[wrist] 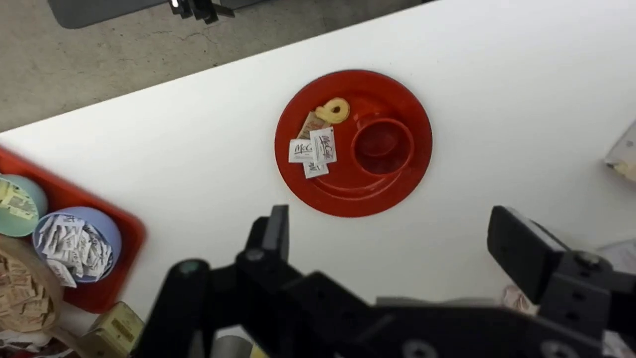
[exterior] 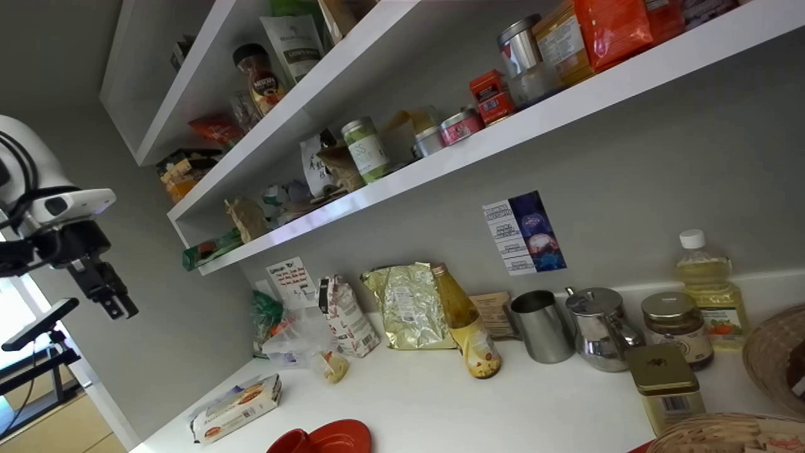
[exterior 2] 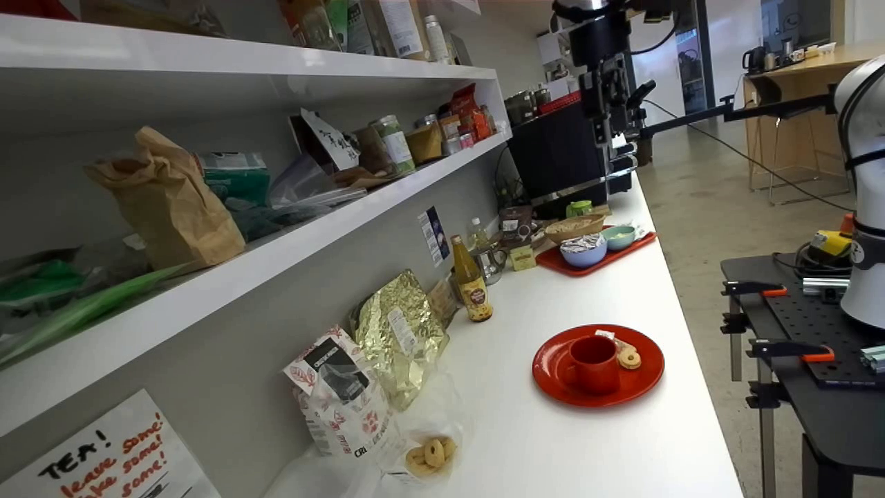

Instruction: Move the cup off of the plate

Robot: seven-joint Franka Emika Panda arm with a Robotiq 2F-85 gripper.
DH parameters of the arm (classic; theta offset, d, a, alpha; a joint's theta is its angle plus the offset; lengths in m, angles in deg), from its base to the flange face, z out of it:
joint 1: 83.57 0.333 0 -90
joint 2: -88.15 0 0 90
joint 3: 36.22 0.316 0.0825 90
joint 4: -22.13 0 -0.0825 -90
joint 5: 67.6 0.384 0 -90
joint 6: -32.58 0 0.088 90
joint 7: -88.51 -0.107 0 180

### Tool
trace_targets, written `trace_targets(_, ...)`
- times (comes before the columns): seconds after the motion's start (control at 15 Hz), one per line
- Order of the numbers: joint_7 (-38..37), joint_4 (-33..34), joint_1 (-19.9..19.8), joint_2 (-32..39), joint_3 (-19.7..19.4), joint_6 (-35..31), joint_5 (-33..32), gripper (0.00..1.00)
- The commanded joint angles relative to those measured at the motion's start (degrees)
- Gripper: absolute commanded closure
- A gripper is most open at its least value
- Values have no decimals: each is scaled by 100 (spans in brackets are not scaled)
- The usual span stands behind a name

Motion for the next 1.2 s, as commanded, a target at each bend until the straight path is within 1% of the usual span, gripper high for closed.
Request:
trace_targets(0.0, -642, -310, -118, 244, -114, -857, 328, 0)
trace_targets(0.27, -1001, -714, -171, 718, -137, -1492, 370, 0)
trace_targets(0.47, -1150, -930, -121, 1099, -175, -1774, 359, 0)
trace_targets(0.6, -1286, -1046, -34, 1248, -130, -1884, 396, 0)
trace_targets(0.87, -1436, -1038, 216, 1673, -42, -1924, 557, 0)
trace_targets(1.13, -1821, -911, 428, 2341, 141, -2024, 460, 0)
